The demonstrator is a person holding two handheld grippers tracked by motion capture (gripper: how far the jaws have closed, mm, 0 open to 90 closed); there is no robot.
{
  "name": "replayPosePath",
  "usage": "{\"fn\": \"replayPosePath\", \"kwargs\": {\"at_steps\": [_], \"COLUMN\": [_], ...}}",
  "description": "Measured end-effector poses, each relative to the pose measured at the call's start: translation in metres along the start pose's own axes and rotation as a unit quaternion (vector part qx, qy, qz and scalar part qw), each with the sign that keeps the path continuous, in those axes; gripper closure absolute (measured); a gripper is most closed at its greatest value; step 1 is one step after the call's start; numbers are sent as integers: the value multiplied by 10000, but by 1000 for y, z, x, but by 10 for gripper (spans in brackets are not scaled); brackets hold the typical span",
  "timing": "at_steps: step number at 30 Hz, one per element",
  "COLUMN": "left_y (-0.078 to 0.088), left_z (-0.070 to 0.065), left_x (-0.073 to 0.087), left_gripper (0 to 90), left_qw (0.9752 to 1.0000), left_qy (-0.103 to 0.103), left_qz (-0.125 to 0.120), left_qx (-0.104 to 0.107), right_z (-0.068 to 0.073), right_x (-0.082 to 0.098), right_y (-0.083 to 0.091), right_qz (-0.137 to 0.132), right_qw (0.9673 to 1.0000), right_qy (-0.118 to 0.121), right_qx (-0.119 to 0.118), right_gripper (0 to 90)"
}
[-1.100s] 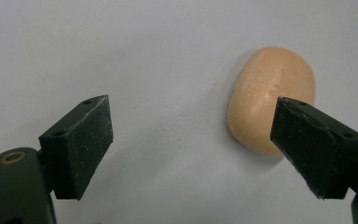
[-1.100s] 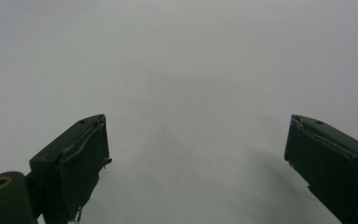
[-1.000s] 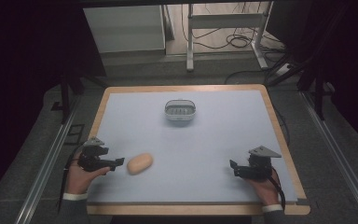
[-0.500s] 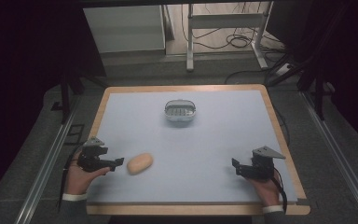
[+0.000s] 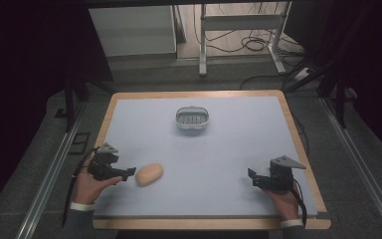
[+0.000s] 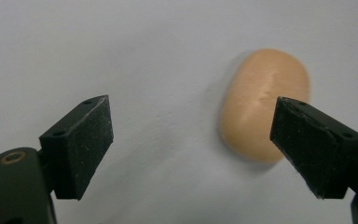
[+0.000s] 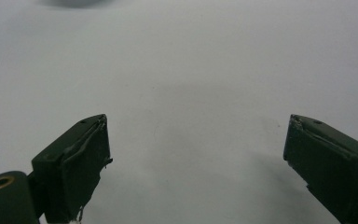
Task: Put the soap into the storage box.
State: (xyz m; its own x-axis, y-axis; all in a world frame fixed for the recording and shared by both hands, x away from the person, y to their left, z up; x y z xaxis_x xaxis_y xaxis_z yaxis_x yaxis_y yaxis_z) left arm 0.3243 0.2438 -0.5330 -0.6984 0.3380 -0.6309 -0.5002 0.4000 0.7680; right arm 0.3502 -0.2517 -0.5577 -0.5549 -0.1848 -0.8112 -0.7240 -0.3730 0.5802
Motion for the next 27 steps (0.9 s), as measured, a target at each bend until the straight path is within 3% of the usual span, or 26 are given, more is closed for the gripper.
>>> {"fn": "replayPosePath", "kwargs": {"at_steps": [3,8,16,27], "left_y": [6,8,-3,-17], "left_z": [-7,-15,-28,-46], "left_x": [-7,-15,-19,-25], "left_gripper": [144,163,179,196], "left_qw": [9997,9989,9967,9918], "left_qy": [-204,-377,-645,-978], "left_qz": [46,183,417,752], "left_qx": [120,211,269,341], "right_z": [1,3,3,4], "right_x": [0,0,0,0], "right_y": [0,0,0,0], "right_qz": [7,10,-14,26], "right_qw": [10000,9998,9998,9997], "right_qy": [81,168,161,207], "right_qx": [48,113,93,142], "right_gripper": [72,72,72,72]}}
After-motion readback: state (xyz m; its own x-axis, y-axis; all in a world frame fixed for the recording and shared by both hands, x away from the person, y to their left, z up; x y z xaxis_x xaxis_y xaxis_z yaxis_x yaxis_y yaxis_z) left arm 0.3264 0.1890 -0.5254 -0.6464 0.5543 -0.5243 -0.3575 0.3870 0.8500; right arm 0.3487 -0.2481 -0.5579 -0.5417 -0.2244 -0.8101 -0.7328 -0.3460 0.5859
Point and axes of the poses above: each handheld gripper's, and its own axes: y roughly backward along the jaws, x roughly out of its underside, z roughly to its left, the point moved 5 cm from there along -y, roughly forward along the jaws
